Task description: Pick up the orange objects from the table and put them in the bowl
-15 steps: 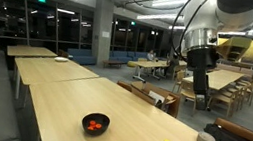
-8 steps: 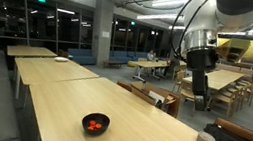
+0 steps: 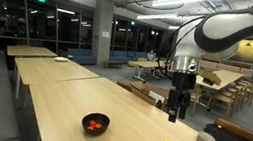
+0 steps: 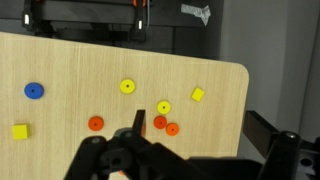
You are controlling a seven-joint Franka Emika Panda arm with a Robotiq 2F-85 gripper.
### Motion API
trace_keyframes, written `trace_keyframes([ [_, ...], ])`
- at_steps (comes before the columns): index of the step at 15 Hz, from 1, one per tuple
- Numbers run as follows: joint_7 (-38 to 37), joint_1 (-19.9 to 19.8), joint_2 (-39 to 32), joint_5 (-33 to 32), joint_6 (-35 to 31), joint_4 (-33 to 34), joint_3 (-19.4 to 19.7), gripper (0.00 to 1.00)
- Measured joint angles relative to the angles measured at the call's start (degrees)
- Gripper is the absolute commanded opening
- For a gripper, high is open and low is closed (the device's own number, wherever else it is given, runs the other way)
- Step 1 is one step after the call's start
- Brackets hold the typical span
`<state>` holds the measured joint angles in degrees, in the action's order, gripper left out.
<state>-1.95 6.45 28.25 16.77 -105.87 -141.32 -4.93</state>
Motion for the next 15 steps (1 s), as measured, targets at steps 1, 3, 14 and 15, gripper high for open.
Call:
trace_keyframes([
  [1, 0.01, -0.31, -1.86, 0.0, -2.56, -0.75, 0.14, 1.0],
  [3, 0.05, -0.85, -7.16, 0.06, -8.15, -1.47, 0.67, 1.0],
  [14, -0.45, -2.33, -40.66, 3.25, -29.0, 10.97, 2.19, 1.0],
  [15, -1.27, -2.41, -42.83, 3.25, -29.76, 12.69, 2.19, 1.0],
])
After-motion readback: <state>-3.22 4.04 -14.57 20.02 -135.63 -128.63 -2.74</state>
